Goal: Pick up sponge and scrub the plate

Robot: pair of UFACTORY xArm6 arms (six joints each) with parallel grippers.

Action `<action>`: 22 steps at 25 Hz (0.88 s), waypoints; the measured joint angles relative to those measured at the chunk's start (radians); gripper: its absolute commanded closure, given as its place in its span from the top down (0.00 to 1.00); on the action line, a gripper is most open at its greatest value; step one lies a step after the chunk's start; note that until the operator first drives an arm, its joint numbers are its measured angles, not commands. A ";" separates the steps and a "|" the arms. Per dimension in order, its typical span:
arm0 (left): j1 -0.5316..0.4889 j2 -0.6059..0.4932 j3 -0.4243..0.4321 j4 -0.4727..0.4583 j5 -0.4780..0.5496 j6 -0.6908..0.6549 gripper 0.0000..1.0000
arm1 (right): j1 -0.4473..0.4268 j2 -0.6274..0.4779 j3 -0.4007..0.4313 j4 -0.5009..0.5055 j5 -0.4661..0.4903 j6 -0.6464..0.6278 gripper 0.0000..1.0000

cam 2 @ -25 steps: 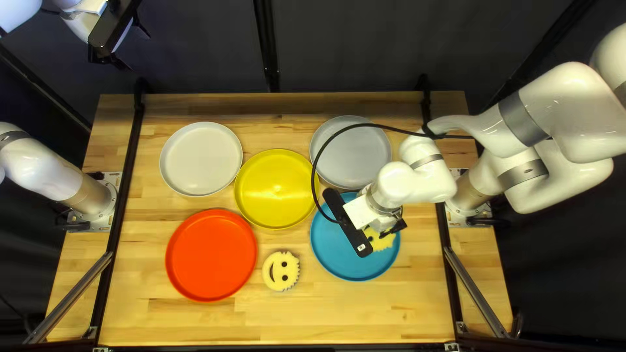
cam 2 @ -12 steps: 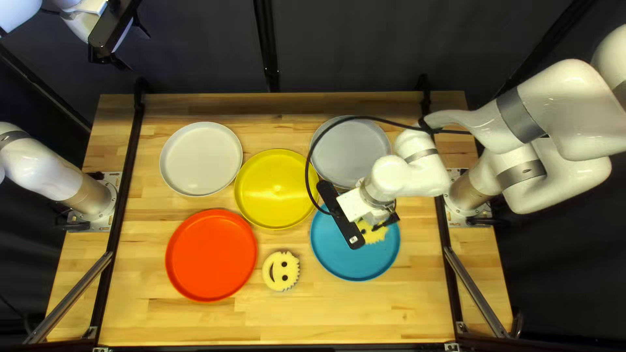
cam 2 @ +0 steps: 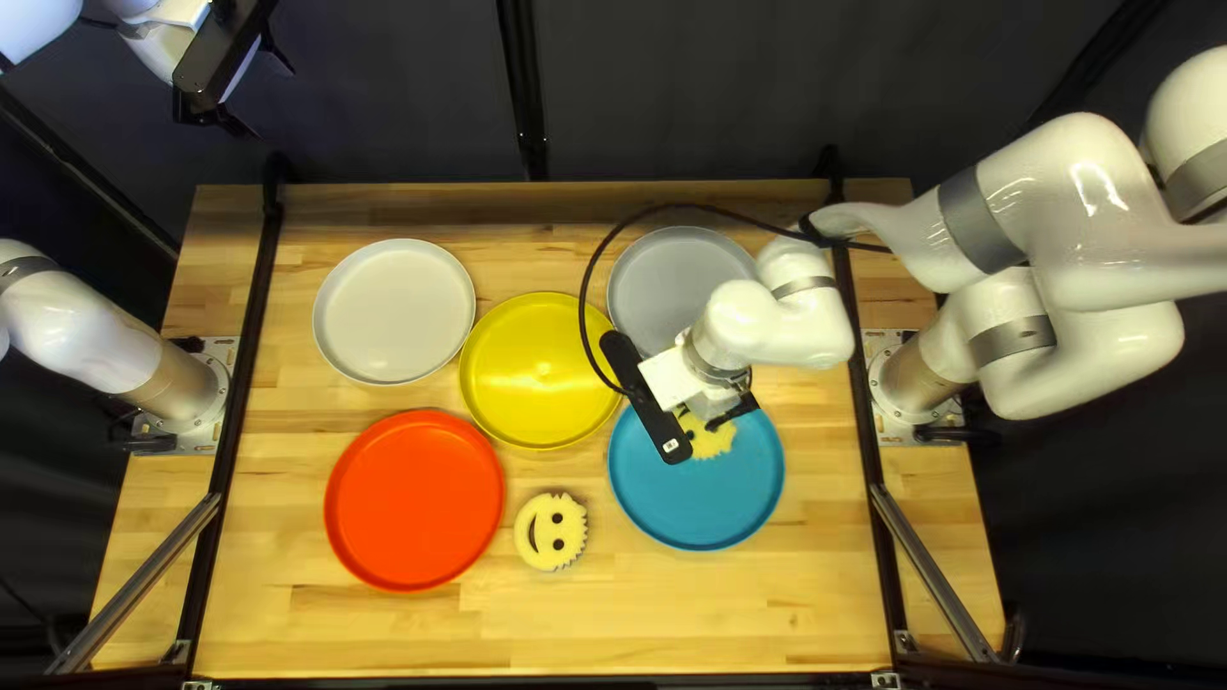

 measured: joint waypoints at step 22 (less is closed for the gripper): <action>0.000 0.000 0.000 0.000 0.000 0.000 1.00 | -0.084 0.080 -0.066 0.048 -0.025 -0.099 0.00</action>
